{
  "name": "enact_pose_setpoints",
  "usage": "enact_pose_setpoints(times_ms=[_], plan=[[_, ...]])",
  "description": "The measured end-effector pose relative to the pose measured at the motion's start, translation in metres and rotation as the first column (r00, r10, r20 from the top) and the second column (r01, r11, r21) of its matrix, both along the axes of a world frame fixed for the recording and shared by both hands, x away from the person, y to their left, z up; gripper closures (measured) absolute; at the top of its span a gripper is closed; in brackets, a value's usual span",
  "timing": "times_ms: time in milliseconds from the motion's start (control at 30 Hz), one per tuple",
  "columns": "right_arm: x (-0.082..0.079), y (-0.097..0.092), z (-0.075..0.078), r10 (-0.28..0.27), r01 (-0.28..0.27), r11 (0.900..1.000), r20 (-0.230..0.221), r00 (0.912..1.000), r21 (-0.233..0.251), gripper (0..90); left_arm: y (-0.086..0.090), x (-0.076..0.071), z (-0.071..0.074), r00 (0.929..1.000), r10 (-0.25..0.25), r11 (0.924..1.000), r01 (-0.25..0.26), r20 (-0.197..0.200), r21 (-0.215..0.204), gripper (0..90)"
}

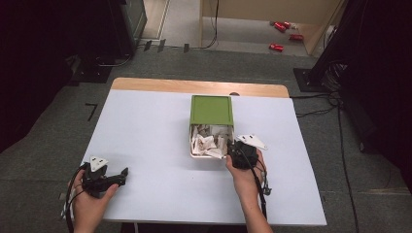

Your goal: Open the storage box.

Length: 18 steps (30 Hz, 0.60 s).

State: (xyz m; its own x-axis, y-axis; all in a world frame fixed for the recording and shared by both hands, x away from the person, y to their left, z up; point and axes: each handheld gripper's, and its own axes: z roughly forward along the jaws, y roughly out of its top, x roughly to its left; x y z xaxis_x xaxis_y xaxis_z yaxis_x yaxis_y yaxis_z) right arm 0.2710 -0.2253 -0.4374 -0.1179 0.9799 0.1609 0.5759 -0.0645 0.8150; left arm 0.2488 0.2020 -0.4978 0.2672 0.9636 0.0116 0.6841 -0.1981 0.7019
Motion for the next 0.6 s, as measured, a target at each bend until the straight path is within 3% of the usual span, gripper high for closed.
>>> enact_pose_setpoints(times_ms=[600], plan=[[-0.011, 0.002, 0.002, -0.008, 0.008, 1.0, -0.009, 0.9999, -0.001, 86.0, 0.0, 0.0, 0.0, 1.0, 0.0, 1.0, 0.0, 0.0, 0.0, 10.7]])
